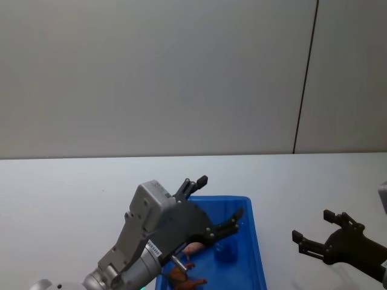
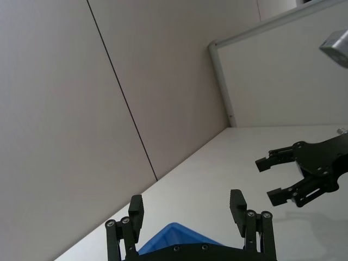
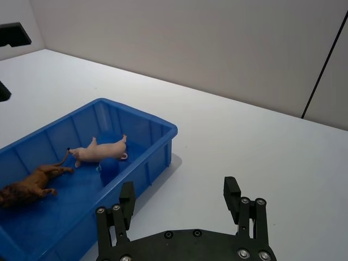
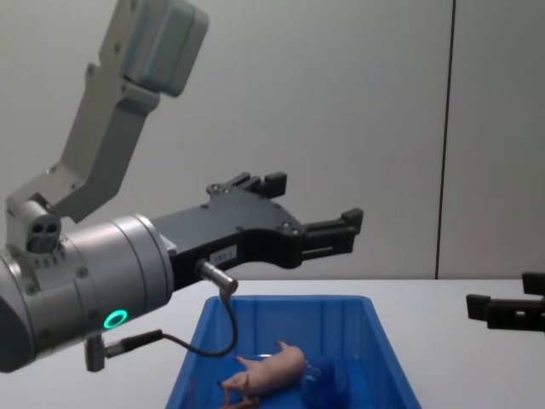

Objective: Pick up the two dolls from the table and place them into the box.

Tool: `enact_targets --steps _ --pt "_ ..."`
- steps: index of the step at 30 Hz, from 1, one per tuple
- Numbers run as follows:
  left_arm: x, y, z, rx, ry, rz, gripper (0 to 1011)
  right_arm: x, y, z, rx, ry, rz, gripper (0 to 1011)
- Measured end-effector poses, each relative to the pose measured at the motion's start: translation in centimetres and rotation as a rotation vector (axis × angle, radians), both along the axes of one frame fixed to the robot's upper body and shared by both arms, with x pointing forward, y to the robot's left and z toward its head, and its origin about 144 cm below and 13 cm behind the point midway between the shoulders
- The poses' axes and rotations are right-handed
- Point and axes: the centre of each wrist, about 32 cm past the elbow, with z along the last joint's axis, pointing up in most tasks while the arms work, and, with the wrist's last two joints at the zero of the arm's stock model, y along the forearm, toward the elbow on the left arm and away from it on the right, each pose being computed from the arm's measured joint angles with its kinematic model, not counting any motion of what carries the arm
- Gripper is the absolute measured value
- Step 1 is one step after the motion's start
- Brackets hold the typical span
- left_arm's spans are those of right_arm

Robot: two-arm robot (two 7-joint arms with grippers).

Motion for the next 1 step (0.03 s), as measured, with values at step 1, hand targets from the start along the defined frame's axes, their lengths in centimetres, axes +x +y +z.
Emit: enact_targets --steps 1 --pt "-0.05 -0.02 0.04 -0.002 -0.003 -0.003 1000 0.00 0.00 0.00 0.000 0.000 0.000 1001"
